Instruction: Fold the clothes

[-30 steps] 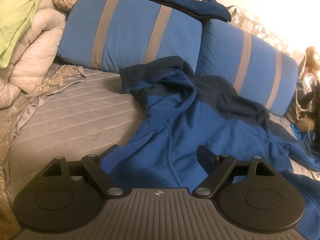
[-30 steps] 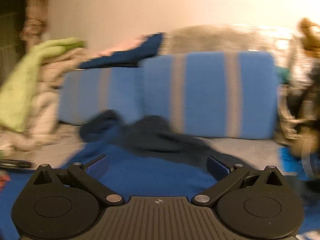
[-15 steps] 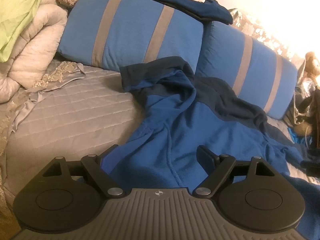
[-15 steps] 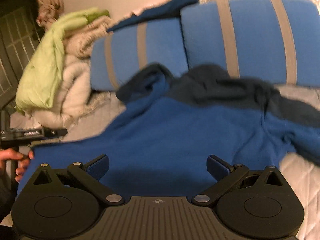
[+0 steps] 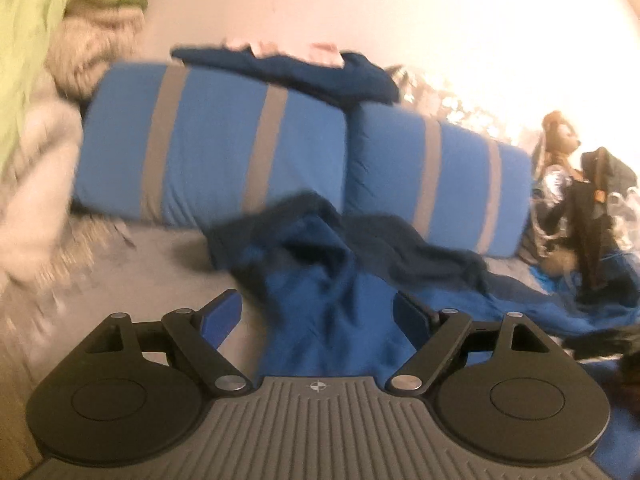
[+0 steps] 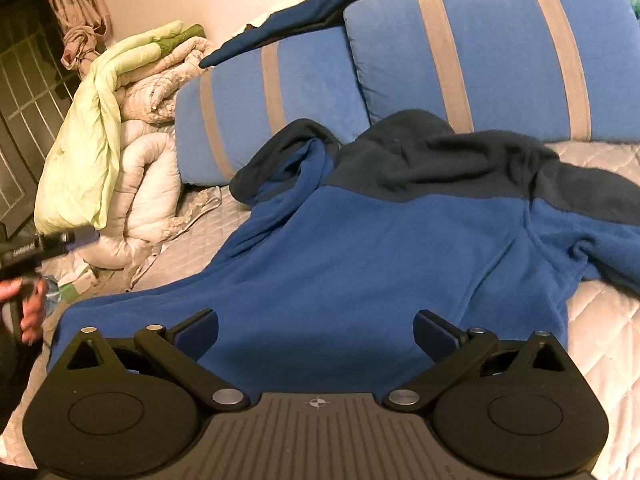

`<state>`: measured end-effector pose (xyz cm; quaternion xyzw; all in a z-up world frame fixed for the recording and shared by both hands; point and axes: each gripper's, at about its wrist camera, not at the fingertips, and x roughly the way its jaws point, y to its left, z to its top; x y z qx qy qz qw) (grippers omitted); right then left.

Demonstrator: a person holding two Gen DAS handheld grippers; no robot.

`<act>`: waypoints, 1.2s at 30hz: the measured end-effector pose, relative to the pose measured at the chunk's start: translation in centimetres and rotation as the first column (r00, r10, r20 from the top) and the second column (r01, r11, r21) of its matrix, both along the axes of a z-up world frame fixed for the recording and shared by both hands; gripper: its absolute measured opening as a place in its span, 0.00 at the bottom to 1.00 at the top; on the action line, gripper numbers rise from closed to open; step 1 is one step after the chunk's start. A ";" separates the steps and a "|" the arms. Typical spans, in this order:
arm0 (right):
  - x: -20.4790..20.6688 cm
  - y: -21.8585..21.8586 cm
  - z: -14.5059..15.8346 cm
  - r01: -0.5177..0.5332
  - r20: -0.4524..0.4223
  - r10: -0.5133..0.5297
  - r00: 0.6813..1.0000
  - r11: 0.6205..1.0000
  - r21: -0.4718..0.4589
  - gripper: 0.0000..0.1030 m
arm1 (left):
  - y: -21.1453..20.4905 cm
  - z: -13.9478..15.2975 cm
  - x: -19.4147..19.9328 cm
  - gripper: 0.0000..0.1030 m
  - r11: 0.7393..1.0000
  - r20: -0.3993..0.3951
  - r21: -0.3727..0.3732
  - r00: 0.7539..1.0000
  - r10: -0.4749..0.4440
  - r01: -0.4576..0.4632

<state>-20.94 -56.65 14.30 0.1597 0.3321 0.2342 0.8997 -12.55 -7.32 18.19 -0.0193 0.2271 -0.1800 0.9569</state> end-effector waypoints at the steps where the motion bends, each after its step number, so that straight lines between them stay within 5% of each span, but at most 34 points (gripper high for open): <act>1: 0.1 -0.1 -0.1 -0.001 -0.008 0.001 1.000 1.000 0.009 1.00 | 0.6 -0.1 1.0 0.81 1.000 0.009 0.010 1.000 0.011 -0.012; 8: 0.2 -0.5 -0.3 0.004 -0.015 -0.003 1.000 0.999 0.049 1.00 | 2.4 -4.3 9.8 0.81 0.984 -0.009 0.176 1.000 -0.005 0.007; 13: 0.5 -0.6 -0.5 -0.003 -0.032 0.005 0.999 0.998 0.067 1.00 | 2.4 -8.7 16.1 0.78 0.979 -0.081 0.203 0.997 -0.011 0.028; 24: 1.2 -0.9 -1.1 -0.005 -0.080 0.016 0.997 0.991 0.134 1.00 | -0.4 -13.7 25.1 0.41 0.975 -0.101 0.221 0.995 0.028 -0.005; 26: 1.2 -0.8 -1.0 -0.006 -0.082 0.017 0.996 0.991 0.130 1.00 | -0.6 -13.8 25.8 0.19 0.976 -0.101 0.218 0.994 0.048 -0.025; 36: 1.1 -0.6 -1.0 -0.002 -0.075 0.011 0.997 0.993 0.119 1.00 | 0.4 -7.7 21.9 0.09 0.978 -0.086 0.193 0.992 0.096 -0.078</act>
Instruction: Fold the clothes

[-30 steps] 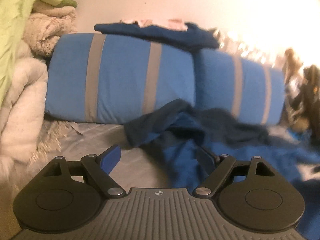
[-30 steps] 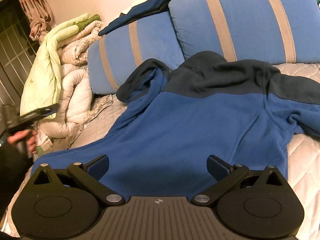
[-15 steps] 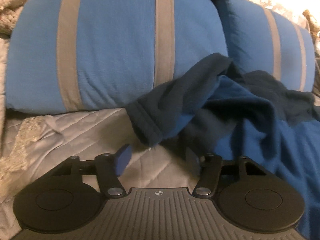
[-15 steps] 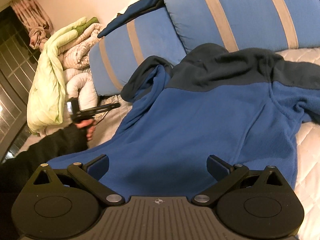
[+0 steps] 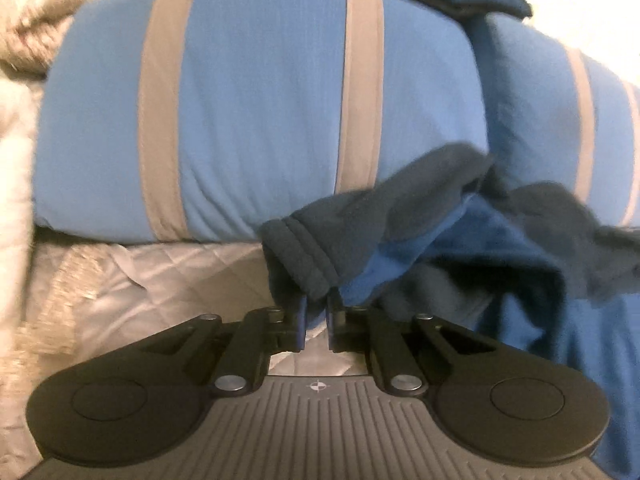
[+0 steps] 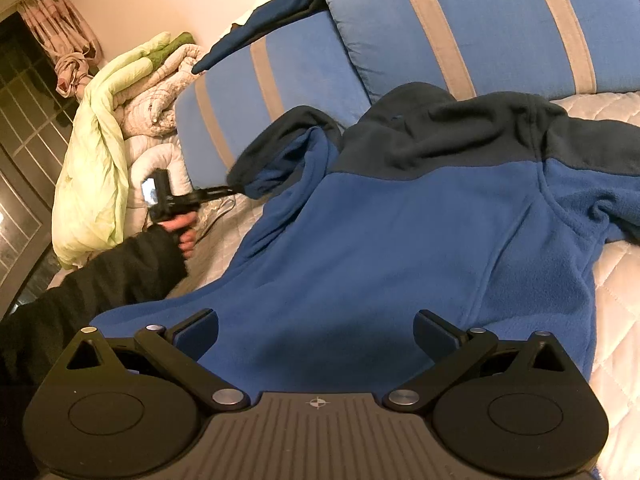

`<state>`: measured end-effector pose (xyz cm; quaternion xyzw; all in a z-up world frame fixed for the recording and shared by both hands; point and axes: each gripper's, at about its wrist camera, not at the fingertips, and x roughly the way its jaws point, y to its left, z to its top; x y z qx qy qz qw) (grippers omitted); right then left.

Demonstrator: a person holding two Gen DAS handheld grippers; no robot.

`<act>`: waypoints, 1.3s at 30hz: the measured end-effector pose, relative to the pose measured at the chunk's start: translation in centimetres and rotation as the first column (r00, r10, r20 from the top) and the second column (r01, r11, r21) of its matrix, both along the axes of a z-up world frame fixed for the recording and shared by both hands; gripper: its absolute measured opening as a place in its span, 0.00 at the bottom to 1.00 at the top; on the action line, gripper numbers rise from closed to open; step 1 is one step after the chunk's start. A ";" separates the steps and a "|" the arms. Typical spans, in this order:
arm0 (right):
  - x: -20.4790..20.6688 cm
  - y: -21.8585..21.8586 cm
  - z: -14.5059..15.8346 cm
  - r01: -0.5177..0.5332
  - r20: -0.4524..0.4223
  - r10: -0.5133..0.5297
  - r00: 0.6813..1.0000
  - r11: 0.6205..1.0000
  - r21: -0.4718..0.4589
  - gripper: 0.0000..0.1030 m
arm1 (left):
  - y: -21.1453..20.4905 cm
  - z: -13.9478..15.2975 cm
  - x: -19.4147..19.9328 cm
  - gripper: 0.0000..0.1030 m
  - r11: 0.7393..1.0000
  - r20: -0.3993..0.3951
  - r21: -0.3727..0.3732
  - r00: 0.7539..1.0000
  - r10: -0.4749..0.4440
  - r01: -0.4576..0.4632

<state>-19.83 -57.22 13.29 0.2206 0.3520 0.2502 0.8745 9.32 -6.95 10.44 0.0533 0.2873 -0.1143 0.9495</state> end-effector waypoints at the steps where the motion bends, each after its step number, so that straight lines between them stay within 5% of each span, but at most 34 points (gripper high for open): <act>1: 0.0 0.0 0.0 0.001 0.001 -0.001 1.000 1.000 0.002 1.00 | 0.3 1.0 -1.0 0.09 1.000 0.002 0.000 1.000 -0.001 0.001; 10: -0.1 0.0 0.1 0.009 0.013 -0.009 1.000 1.000 -0.006 1.00 | 5.6 7.5 -9.5 0.09 0.992 -0.103 -0.099 0.992 0.071 -0.081; 14: -0.3 0.0 0.3 0.018 0.025 -0.018 1.000 1.000 -0.016 1.00 | 8.7 8.2 -12.2 0.08 0.969 -0.207 -0.124 0.961 0.183 -0.212; 21: -0.4 -0.1 0.2 0.020 0.031 -0.019 0.999 1.000 -0.015 1.00 | 12.3 5.9 -14.3 0.08 0.931 -0.345 -0.105 0.891 0.295 -0.349; 25: -0.3 -0.1 0.2 0.019 0.027 -0.018 0.999 1.000 -0.017 1.00 | 14.1 2.6 -13.2 0.09 0.894 -0.460 -0.130 0.824 0.329 -0.429; 30: -0.5 -0.1 0.3 0.029 0.035 -0.029 0.999 0.999 -0.022 1.00 | 14.3 -1.8 -12.9 0.09 0.872 -0.506 -0.061 0.768 0.392 -0.485; 39: -0.4 -0.2 0.2 0.033 0.032 -0.032 0.999 0.999 -0.018 1.00 | 14.3 -3.2 -14.2 0.13 0.869 -0.531 -0.042 0.747 0.399 -0.494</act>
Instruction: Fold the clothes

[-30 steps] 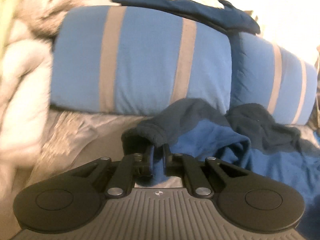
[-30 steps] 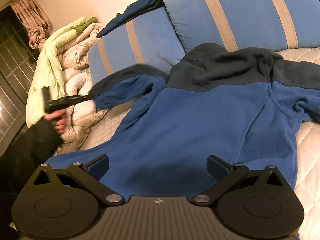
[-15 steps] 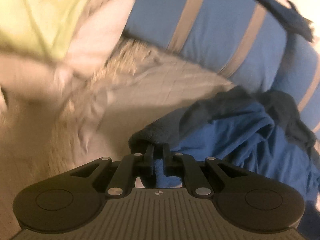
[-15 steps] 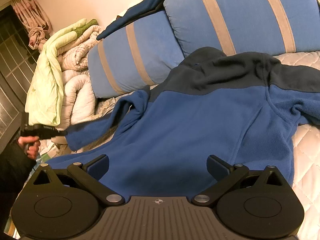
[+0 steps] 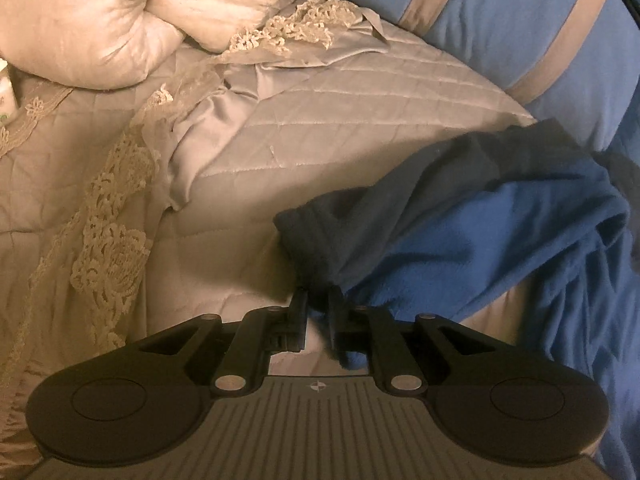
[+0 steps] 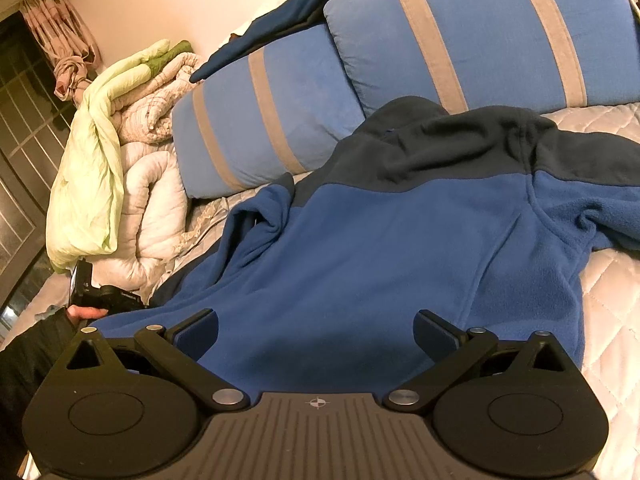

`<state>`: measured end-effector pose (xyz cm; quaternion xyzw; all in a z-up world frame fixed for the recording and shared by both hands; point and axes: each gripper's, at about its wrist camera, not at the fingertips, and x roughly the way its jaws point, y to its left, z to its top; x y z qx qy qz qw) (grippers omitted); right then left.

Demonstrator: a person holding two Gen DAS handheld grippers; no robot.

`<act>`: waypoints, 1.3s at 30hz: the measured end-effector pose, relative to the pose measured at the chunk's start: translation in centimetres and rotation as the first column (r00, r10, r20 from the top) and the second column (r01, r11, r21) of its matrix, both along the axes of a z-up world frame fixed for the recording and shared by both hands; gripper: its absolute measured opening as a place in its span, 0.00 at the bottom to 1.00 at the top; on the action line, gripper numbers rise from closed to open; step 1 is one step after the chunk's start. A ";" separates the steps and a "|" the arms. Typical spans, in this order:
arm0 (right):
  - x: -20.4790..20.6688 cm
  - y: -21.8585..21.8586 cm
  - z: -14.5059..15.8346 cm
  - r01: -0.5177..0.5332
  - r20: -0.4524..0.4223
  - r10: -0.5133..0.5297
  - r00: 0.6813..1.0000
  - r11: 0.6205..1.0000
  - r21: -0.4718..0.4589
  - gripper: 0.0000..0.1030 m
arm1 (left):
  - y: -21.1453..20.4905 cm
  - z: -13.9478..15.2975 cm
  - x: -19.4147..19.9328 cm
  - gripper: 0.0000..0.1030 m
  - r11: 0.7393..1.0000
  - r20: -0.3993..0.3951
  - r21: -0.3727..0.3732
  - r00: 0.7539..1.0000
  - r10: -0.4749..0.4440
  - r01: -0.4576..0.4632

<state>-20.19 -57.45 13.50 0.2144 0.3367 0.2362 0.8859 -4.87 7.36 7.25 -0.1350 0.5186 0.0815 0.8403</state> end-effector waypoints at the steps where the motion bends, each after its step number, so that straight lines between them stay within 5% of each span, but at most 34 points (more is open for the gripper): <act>1: 0.0 0.0 0.0 0.000 0.000 0.000 1.000 1.000 0.001 1.00 | 0.0 -0.1 0.0 0.19 1.000 -0.009 -0.002 1.000 0.003 -0.003; 5: -0.1 -0.1 0.0 -0.001 0.002 0.001 1.000 1.000 0.004 1.00 | 1.0 -0.3 -1.0 0.41 0.995 -0.011 -0.064 0.998 0.069 -0.070; 7: -0.1 -0.1 -0.1 -0.002 0.001 0.002 1.000 1.000 0.005 1.00 | 2.2 -0.5 -1.8 0.49 0.973 0.007 -0.194 0.992 0.129 -0.125; 9: -0.1 -0.1 -0.1 -0.004 0.000 0.004 1.000 1.000 0.007 1.00 | 3.6 -0.9 -2.8 0.60 0.921 0.019 -0.350 0.981 0.193 -0.174; 13: 0.1 -0.1 -0.2 -0.007 -0.007 0.007 1.000 1.000 0.014 1.00 | 4.9 -2.8 -4.3 0.61 0.798 0.006 -0.559 0.961 0.275 -0.225; 17: 0.0 -0.1 -0.2 -0.006 -0.006 0.006 1.000 1.000 0.015 1.00 | 5.3 -4.9 -4.9 0.60 0.712 -0.005 -0.654 0.943 0.332 -0.254; 26: 0.0 -0.1 -0.2 -0.004 -0.008 0.004 1.000 1.000 0.017 1.00 | 5.4 -9.2 -7.2 0.59 0.451 -0.020 -0.844 0.856 0.517 -0.292; 28: 0.1 0.0 -0.2 -0.005 -0.011 0.006 1.000 1.000 0.016 1.00 | 5.2 -9.8 -7.3 0.58 0.419 -0.017 -0.863 0.844 0.536 -0.283; 31: 0.0 -0.1 -0.2 -0.003 -0.011 0.003 1.000 1.000 0.015 1.00 | 4.6 -10.3 -7.0 0.46 0.415 -0.016 -0.863 0.837 0.546 -0.287; 34: 0.0 -0.1 -0.1 -0.001 -0.012 0.001 1.000 1.000 0.016 1.00 | 4.3 -10.1 -6.4 0.27 0.461 -0.013 -0.831 0.839 0.544 -0.311; 37: -0.1 0.0 -0.1 0.000 -0.011 0.000 1.000 1.000 0.012 1.00 | 4.4 -8.6 -5.3 0.23 0.574 0.019 -0.762 0.875 0.484 -0.301; 39: -0.1 -0.1 -0.1 0.001 -0.011 -0.001 1.000 1.000 0.012 1.00 | 4.3 -6.7 -4.2 0.21 0.690 0.066 -0.671 0.904 0.422 -0.272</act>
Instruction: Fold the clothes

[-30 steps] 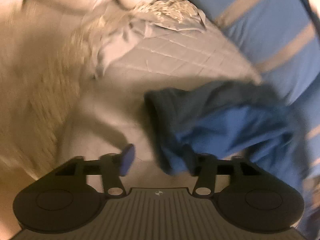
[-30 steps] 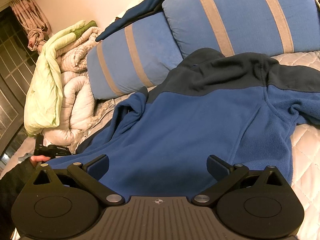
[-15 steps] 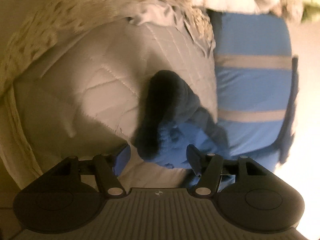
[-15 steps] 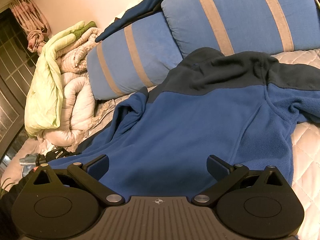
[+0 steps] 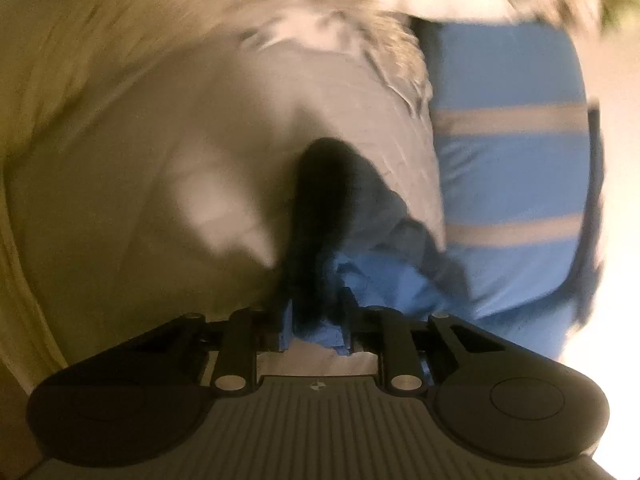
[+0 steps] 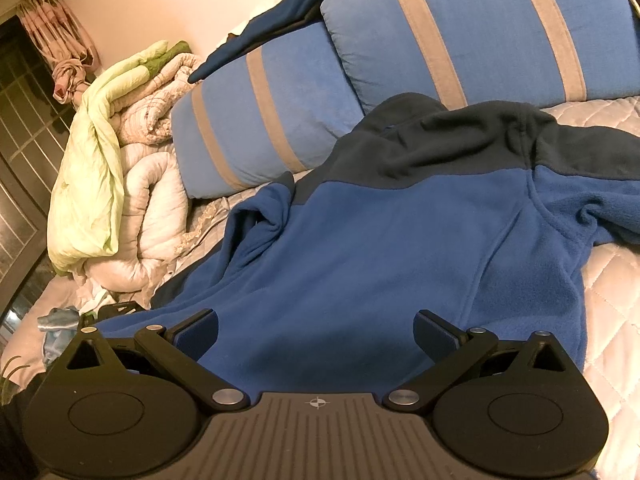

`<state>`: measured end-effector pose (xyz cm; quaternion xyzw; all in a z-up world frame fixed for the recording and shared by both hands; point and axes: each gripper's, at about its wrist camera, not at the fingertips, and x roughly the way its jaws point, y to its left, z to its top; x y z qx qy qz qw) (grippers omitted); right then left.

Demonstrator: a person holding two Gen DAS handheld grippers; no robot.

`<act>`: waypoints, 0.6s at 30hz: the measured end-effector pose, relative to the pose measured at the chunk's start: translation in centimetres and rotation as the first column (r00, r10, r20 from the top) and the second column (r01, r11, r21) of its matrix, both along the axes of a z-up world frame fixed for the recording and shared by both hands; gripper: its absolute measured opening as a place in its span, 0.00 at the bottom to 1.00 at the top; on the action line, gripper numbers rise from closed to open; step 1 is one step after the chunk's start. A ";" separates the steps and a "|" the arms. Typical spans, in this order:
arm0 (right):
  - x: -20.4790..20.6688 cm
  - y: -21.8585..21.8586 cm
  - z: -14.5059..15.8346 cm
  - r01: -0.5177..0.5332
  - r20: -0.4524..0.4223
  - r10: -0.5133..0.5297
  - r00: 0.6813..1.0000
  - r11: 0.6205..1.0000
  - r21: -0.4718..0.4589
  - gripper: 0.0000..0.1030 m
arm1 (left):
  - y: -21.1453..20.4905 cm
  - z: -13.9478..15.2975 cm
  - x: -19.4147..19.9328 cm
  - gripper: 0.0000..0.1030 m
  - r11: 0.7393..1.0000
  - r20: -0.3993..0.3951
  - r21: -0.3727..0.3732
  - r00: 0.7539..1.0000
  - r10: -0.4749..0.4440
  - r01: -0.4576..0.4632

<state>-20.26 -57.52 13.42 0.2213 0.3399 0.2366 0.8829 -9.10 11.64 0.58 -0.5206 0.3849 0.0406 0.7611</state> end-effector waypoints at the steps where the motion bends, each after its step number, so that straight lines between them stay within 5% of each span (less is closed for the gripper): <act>1: 0.0 0.0 0.0 0.000 0.000 0.000 1.000 1.000 0.001 1.00 | -0.1 1.1 0.5 0.20 0.996 -0.006 0.079 0.999 -0.032 0.033; 4: 0.0 0.0 0.0 -0.002 -0.001 0.002 1.000 1.000 0.000 1.00 | -0.4 4.8 2.1 0.18 0.944 -0.019 0.305 0.992 -0.123 0.123; 7: 0.0 -0.1 0.0 -0.001 0.001 0.001 1.000 1.000 0.003 1.00 | -0.9 8.0 3.2 0.18 0.828 -0.053 0.523 0.977 -0.205 0.202; 11: 0.0 -0.1 -0.1 -0.001 0.001 0.001 1.000 1.000 0.006 1.00 | -1.9 11.3 3.2 0.18 0.638 -0.103 0.727 0.959 -0.264 0.253; 13: 0.1 -0.1 -0.1 -0.001 0.001 0.001 1.000 1.000 0.005 1.00 | -2.2 12.4 2.9 0.18 0.522 -0.129 0.812 0.953 -0.274 0.260; 18: 0.0 -0.2 -0.1 0.000 0.002 0.000 1.000 1.000 0.008 1.00 | -2.0 13.9 2.4 0.18 0.268 -0.190 0.929 0.950 -0.248 0.256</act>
